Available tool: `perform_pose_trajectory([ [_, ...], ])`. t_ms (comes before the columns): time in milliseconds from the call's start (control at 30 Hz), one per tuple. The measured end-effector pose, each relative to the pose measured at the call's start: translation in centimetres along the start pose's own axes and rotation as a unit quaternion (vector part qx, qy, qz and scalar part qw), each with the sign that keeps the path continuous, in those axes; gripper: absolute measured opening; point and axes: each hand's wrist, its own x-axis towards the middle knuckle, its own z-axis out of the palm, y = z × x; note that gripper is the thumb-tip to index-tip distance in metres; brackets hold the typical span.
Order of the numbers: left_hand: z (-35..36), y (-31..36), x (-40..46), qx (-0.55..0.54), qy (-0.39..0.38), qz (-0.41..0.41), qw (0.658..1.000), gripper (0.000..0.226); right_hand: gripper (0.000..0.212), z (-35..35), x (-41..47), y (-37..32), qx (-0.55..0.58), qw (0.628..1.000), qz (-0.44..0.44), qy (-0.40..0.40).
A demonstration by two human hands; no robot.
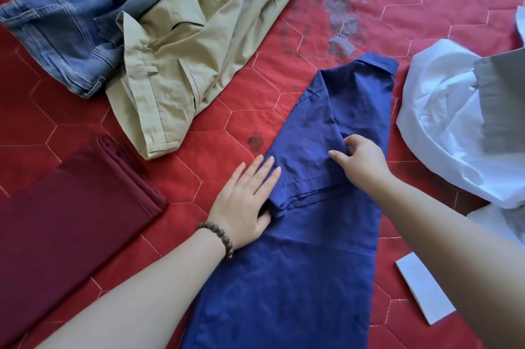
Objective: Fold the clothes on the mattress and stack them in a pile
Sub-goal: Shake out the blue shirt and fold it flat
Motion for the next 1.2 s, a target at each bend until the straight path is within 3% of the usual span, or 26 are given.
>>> perform_pose_trajectory([
  [133,0.4,-0.7,0.5,0.042,0.016,0.006,0.999,0.058,0.019,0.2,1.6,-1.3,0.053,0.998,0.008,0.014],
  [300,-0.2,-1.9,0.4,0.081,0.023,0.026,0.996,0.057,0.021,0.4,4.4,-4.1,0.060,0.998,0.021,0.008],
  [467,-0.7,-1.0,1.0,-0.002,0.018,0.069,0.997,0.066,0.036,0.0,6.7,-6.9,0.112,0.992,0.029,0.042],
  [667,0.1,0.0,2.8,0.027,-0.014,0.069,0.997,0.069,0.026,0.2,9.3,-8.9,0.178,0.982,0.040,-0.037],
  [767,1.0,-0.3,2.8,0.067,-0.049,0.056,0.995,0.073,0.025,0.7,10.0,-9.6,0.178,0.983,0.021,-0.042],
  [867,1.7,-0.4,2.7,0.085,-0.054,0.055,0.993,0.075,0.038,0.9,10.8,-10.0,0.145,0.989,0.012,-0.035],
  [1000,2.1,-0.7,2.7,0.092,-0.047,0.063,0.993,0.075,0.029,0.8,11.2,-10.2,0.163,0.985,-0.006,-0.062],
  [1067,2.3,-0.7,2.7,0.091,-0.047,0.063,0.993,0.076,0.032,0.6,10.4,-10.1,0.132,0.990,-0.046,-0.015],
  [1100,2.3,-0.7,2.7,0.090,-0.047,0.063,0.993,0.076,0.031,0.5,9.5,-9.8,0.077,0.992,-0.088,0.046],
  [1167,2.4,-0.8,2.6,0.086,-0.049,0.062,0.993,0.076,0.028,1.0,6.9,-9.0,-0.014,0.960,-0.220,0.174],
  [1200,2.5,-0.8,2.6,0.085,-0.050,0.062,0.993,0.076,0.029,1.7,5.3,-8.5,-0.034,0.937,-0.294,0.184],
])
